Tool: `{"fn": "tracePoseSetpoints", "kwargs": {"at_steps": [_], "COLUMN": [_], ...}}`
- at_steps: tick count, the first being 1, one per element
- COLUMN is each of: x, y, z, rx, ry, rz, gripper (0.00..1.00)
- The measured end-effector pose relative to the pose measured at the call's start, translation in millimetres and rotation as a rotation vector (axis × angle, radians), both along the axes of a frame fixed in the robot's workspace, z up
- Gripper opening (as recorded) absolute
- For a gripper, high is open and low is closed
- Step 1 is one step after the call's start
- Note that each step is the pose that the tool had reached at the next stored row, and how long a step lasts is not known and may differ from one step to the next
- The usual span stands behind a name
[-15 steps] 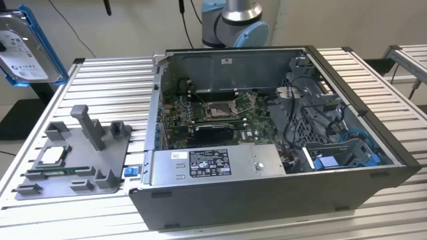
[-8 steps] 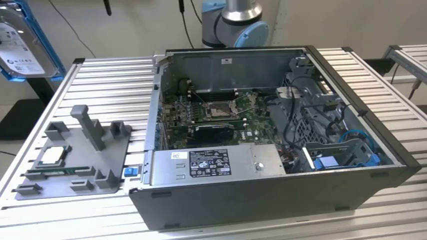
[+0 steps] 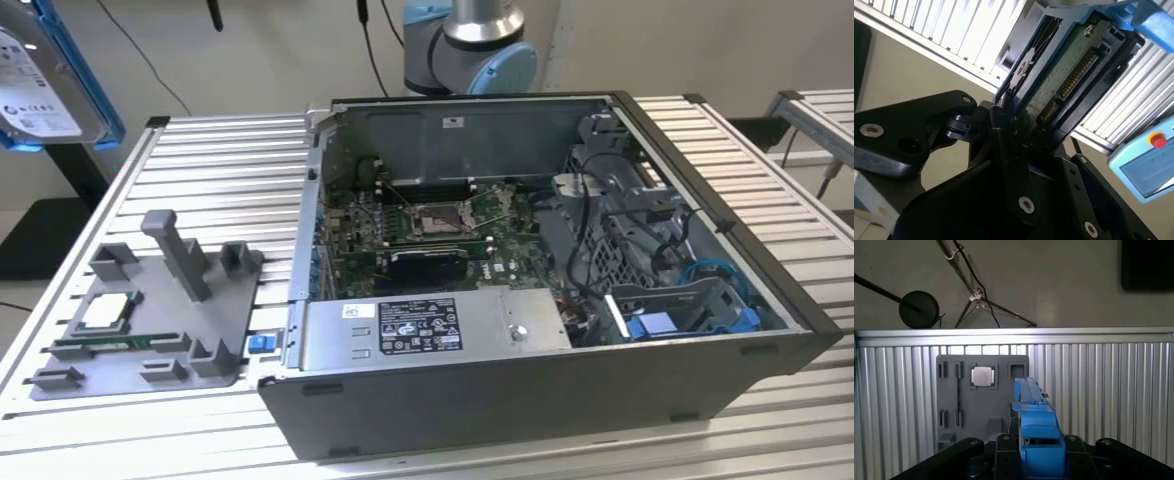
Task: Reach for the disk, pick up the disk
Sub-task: 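Pick up the disk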
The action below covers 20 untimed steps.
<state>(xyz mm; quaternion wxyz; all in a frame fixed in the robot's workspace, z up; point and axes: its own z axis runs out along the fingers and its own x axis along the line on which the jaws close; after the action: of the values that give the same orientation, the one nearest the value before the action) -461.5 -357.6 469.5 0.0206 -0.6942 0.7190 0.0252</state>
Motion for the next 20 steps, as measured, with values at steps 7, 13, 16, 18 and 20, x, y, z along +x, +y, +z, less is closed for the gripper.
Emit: {"fn": "tracePoseSetpoints", "kwargs": {"at_steps": [7, 13, 16, 18, 20], "x": [0.0, 0.1, 0.0, 0.0, 0.0], "y": [0.0, 0.0, 0.0, 0.0, 0.0], "z": [11.2, 20.9, 26.5, 29.9, 33.2], "rx": [0.0, -0.0001, -0.0001, 0.0, 0.0], "ry": [0.0001, 0.0002, 0.0001, 0.0001, 0.0001], "rz": [0.0, 0.0, 0.0, 0.0, 0.0], "gripper": [0.0, 0.0, 0.0, 0.0, 0.0]}}
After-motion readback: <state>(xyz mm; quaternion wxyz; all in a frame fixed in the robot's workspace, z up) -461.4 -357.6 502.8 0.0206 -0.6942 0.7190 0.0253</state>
